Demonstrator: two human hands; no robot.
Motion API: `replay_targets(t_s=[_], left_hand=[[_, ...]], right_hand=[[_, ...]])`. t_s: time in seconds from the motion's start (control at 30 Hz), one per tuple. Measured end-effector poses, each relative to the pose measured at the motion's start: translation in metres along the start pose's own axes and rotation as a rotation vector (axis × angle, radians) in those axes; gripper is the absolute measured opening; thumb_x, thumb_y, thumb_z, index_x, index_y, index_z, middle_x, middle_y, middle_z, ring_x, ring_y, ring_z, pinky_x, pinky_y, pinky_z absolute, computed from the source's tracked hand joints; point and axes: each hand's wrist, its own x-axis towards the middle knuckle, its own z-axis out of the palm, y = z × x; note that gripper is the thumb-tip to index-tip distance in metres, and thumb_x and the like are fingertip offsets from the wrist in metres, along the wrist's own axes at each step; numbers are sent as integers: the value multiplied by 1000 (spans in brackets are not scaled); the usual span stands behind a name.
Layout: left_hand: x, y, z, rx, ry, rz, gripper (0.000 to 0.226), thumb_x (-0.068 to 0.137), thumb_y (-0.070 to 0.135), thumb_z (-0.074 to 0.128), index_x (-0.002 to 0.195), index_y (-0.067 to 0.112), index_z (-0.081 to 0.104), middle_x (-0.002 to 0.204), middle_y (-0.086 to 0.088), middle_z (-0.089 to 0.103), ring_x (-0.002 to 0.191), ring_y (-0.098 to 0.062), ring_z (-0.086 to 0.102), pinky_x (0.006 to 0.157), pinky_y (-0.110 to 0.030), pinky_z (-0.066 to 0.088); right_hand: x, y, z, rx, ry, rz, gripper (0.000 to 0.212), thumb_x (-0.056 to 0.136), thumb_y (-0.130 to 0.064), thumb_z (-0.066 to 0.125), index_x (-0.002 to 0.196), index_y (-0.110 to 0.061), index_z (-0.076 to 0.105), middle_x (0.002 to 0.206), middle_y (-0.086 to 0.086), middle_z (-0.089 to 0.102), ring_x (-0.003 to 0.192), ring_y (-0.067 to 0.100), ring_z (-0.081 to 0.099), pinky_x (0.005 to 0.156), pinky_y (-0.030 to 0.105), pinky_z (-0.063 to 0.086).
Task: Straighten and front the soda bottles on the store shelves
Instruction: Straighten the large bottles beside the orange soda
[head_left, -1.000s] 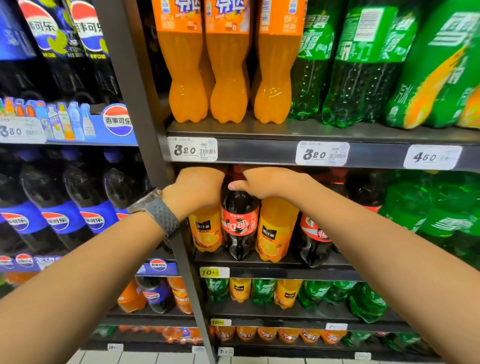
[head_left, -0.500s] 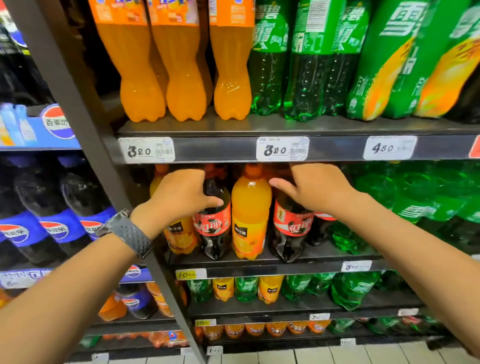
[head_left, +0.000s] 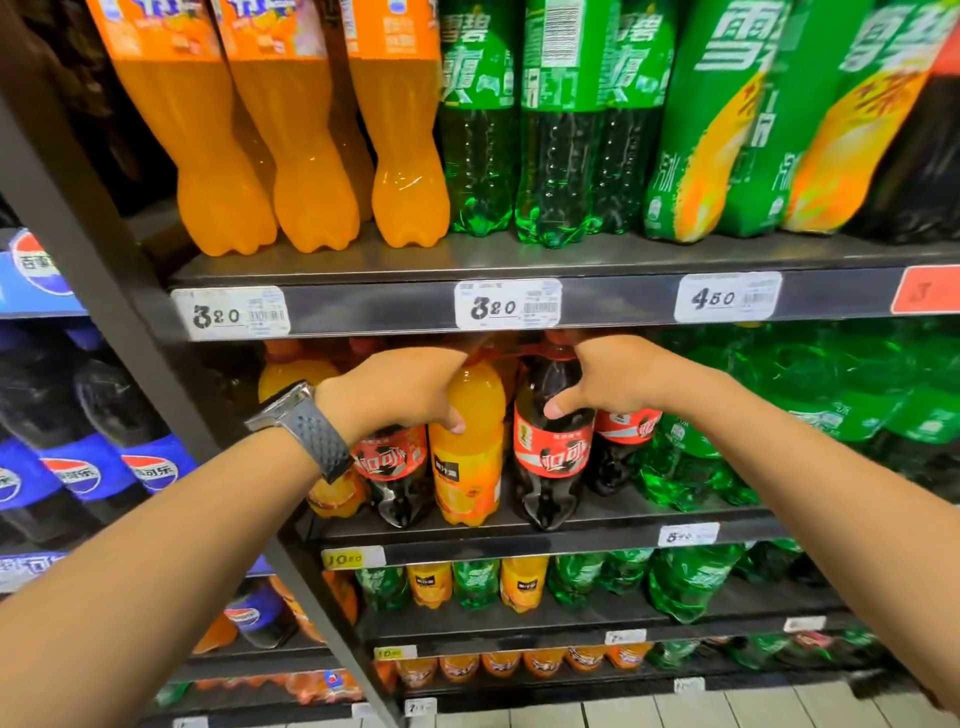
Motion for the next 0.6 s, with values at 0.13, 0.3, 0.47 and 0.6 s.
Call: replay_targets(t_s=[0.13, 0.3, 0.47, 0.6], left_hand=[[0, 2, 2, -5, 37, -84, 52, 63, 59, 77, 69, 29, 34, 68, 17, 40, 61, -9, 41, 48, -25, 25], [-4, 20, 7, 51, 207, -188, 61, 58, 69, 73, 63, 24, 33, 59, 13, 39, 53, -1, 31, 44, -25, 19], [-10, 33, 10, 46, 292, -241, 63, 56, 68, 75, 61, 21, 34, 59, 7, 40, 52, -8, 34, 44, -28, 19], [-15, 41, 9, -28, 309, -289, 62, 56, 62, 80, 63, 19, 36, 62, 5, 41, 58, -16, 40, 47, -31, 24]], right_hand=[[-2, -1, 2, 86, 95, -73, 57, 65, -57, 78, 60, -33, 26, 51, -16, 27, 47, 1, 29, 44, 20, 19], [1, 3, 7, 111, 105, -122, 47, 67, -56, 77, 68, -29, 39, 60, -13, 37, 53, 5, 37, 46, 21, 24], [3, 5, 13, 135, 149, -135, 51, 68, -55, 77, 66, -24, 36, 60, -6, 44, 54, 7, 41, 45, 25, 24], [3, 2, 11, 135, 122, -104, 53, 68, -58, 75, 66, -13, 47, 58, 1, 49, 54, 16, 48, 46, 30, 30]])
